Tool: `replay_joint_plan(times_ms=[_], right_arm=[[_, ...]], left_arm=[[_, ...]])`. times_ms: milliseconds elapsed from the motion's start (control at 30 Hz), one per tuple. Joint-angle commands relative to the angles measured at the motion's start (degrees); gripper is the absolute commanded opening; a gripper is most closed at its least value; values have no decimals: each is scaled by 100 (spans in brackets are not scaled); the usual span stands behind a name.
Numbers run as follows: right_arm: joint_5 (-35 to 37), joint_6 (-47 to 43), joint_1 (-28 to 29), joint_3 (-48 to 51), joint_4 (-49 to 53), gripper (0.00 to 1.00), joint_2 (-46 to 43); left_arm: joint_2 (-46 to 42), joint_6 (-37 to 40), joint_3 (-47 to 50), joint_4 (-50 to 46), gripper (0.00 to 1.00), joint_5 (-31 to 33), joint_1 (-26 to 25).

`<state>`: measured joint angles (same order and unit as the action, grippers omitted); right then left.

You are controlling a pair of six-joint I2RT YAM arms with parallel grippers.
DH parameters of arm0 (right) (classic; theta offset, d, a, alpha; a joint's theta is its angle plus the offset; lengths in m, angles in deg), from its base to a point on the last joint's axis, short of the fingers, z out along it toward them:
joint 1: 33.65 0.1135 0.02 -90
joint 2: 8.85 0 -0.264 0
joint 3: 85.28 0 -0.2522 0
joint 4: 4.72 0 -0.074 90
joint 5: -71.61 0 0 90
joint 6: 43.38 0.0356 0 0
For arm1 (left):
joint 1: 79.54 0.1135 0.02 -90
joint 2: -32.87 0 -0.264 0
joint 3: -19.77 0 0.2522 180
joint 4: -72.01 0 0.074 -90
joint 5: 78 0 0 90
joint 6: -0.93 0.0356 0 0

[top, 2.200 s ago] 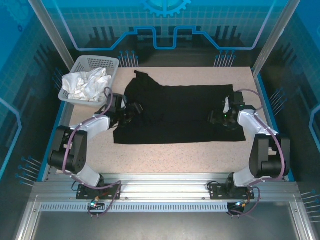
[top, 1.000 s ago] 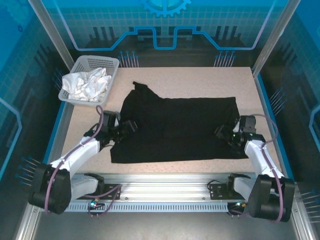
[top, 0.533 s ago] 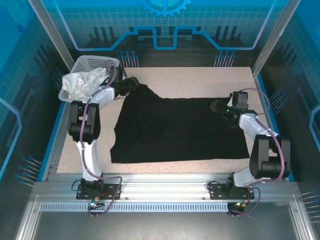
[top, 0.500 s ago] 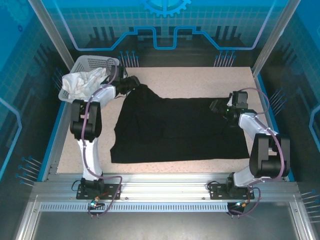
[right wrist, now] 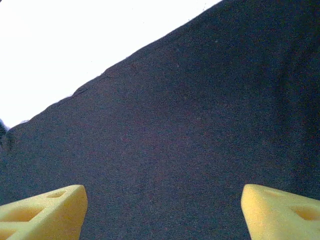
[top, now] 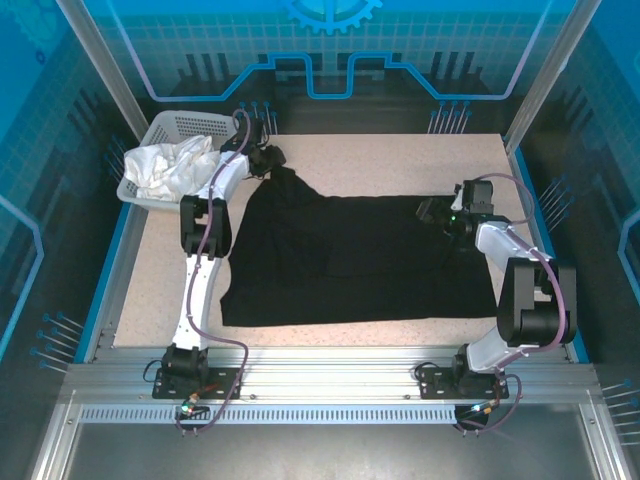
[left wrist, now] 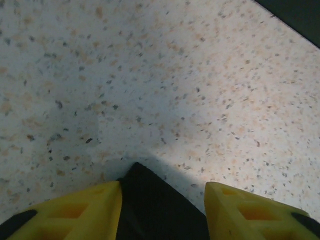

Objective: Fold the inside-out t-shirt

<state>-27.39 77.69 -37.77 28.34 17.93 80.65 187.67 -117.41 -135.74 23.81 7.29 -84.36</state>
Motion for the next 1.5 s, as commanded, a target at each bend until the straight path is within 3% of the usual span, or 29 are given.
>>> replay_joint_plan(times_ms=[0,267,500,867,1100,1467], right_arm=[[-155,-48,79,-134,-40,82,112],[-252,-40,95,-230,17,82,235],[-64,-287,23,-597,318,82,209],[890,-164,-391,-1896,991,81,1161],[896,-125,-720,-2847,1412,76,2164],[1407,-542,-767,-4933,2767,64,3741]], left_arm=[[93,52,-305,-612,42,-42,60],[110,70,-305,-540,24,-236,78],[-24,92,-287,-363,0,-411,122],[-1592,-124,1372,1169,0,-634,130],[-2050,-162,2007,1539,0,-782,130],[-2468,-199,2744,1929,0,-940,95]])
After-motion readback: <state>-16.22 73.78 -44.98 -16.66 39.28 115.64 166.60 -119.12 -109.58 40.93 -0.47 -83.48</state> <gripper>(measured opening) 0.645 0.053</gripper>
